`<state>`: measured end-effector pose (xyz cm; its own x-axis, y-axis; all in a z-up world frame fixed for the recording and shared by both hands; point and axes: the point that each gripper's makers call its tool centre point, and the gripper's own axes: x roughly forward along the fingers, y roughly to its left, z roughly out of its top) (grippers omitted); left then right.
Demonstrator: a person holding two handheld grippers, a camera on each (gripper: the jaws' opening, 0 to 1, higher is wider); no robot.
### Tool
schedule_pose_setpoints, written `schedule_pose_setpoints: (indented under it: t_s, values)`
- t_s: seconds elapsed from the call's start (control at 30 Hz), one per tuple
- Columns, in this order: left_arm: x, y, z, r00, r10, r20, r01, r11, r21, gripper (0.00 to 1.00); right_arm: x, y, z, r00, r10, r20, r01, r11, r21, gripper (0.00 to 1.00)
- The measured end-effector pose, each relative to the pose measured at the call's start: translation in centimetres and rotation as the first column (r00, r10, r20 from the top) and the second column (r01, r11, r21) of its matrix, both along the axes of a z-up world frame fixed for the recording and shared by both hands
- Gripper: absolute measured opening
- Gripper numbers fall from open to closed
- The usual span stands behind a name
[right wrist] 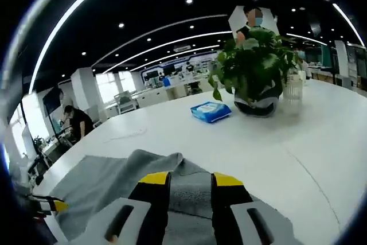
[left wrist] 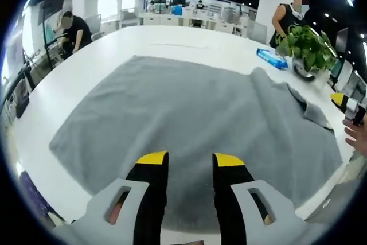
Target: Open the folded towel by lifting each exposed corner and separating the folded layers until the towel lies flat within the target outline without major curled edges
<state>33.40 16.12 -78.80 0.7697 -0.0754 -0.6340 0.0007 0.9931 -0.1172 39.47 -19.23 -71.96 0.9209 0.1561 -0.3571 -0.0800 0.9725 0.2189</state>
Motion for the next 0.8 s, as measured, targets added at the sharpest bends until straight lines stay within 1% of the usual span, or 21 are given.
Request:
schedule_pose_setpoints:
  t_s: [0.03,0.07,0.1,0.13,0.17,0.2,0.23,0.27,0.3,0.33,0.37,0.43,0.47,0.53,0.57,0.63,0.67,0.73,0.8]
  values:
    - [0.2,-0.6,0.2,0.999,-0.033,0.014,0.033,0.999,0.009,0.30,0.2,0.6,0.1,1.000,0.026,0.014,-0.026,0.999,-0.032,0.28]
    - [0.3,-0.9,0.3,0.999,-0.047,0.020,0.047,0.999,0.013,0.31,0.2,1.0,0.0,0.999,0.039,0.012,-0.038,0.997,-0.062,0.29]
    - [0.4,-1.3,0.5,0.997,-0.073,0.029,0.073,0.997,0.028,0.31,0.2,1.2,-0.2,0.999,0.054,0.007,-0.053,0.993,-0.108,0.29]
    - [0.5,-1.6,0.6,0.995,-0.092,0.035,0.091,0.995,0.041,0.32,0.3,1.7,-0.6,0.996,0.085,-0.003,-0.085,0.985,-0.150,0.29]
    - [0.6,-2.1,0.8,0.992,-0.120,0.043,0.118,0.992,0.051,0.33,0.3,2.0,-0.7,0.996,0.093,-0.006,-0.093,0.984,-0.153,0.29]
    - [0.7,-2.5,0.9,0.989,-0.136,0.050,0.133,0.990,0.051,0.34,0.3,2.9,-0.8,0.992,0.122,-0.006,-0.122,0.981,-0.152,0.29]
    - [0.8,-3.2,1.0,0.984,-0.166,0.060,0.164,0.985,0.045,0.38,0.3,3.1,-0.8,0.991,0.130,-0.007,-0.130,0.980,-0.154,0.29]
    - [0.9,-3.8,1.0,0.980,-0.187,0.068,0.185,0.982,0.043,0.42,0.3,3.6,-1.1,0.988,0.151,-0.015,-0.151,0.973,-0.174,0.29]
    - [0.9,-4.4,1.0,0.975,-0.212,0.072,0.209,0.977,0.042,0.45,0.3,3.8,-1.5,0.985,0.167,-0.031,-0.170,0.963,-0.207,0.29]
    - [0.9,-5.2,1.0,0.966,-0.247,0.070,0.245,0.969,0.042,0.48,0.3,4.1,-2.3,0.980,0.187,-0.063,-0.196,0.952,-0.236,0.29]
    - [0.8,-5.6,0.9,0.962,-0.266,0.067,0.264,0.964,0.045,0.49,0.3,4.4,-2.7,0.977,0.197,-0.076,-0.210,0.948,-0.239,0.28]
    - [0.8,-6.0,0.9,0.954,-0.290,0.069,0.286,0.956,0.066,0.54,0.5,5.1,-3.2,0.974,0.208,-0.089,-0.223,0.949,-0.223,0.28]
    - [0.8,-6.1,1.0,0.950,-0.304,0.072,0.297,0.951,0.089,0.56,0.6,5.2,-3.5,0.972,0.215,-0.098,-0.232,0.947,-0.221,0.27]
    - [0.9,-6.4,1.0,0.945,-0.317,0.077,0.309,0.946,0.101,0.62,0.8,5.4,-4.1,0.966,0.228,-0.121,-0.251,0.939,-0.234,0.27]
    - [0.8,-6.5,0.9,0.942,-0.327,0.077,0.319,0.942,0.104,0.62,1.0,5.3,-4.6,0.964,0.230,-0.134,-0.258,0.932,-0.253,0.27]
    - [0.7,-6.9,0.7,0.936,-0.345,0.066,0.338,0.936,0.099,0.62,1.2,5.3,-5.5,0.955,0.241,-0.173,-0.281,0.922,-0.266,0.26]
    - [0.5,-7.1,0.3,0.933,-0.356,0.053,0.350,0.932,0.090,0.62,1.3,5.3,-5.8,0.953,0.245,-0.181,-0.288,0.919,-0.271,0.25]
    - [0.2,-7.4,-0.3,0.929,-0.370,0.021,0.367,0.927,0.081,0.62,1.5,5.0,-6.6,0.944,0.251,-0.213,-0.311,0.895,-0.319,0.23]
    - [-0.3,-7.5,-1.0,0.926,-0.378,-0.018,0.378,0.924,0.058,0.60,1.7,4.7,-7.3,0.938,0.248,-0.242,-0.323,0.876,-0.357,0.18]
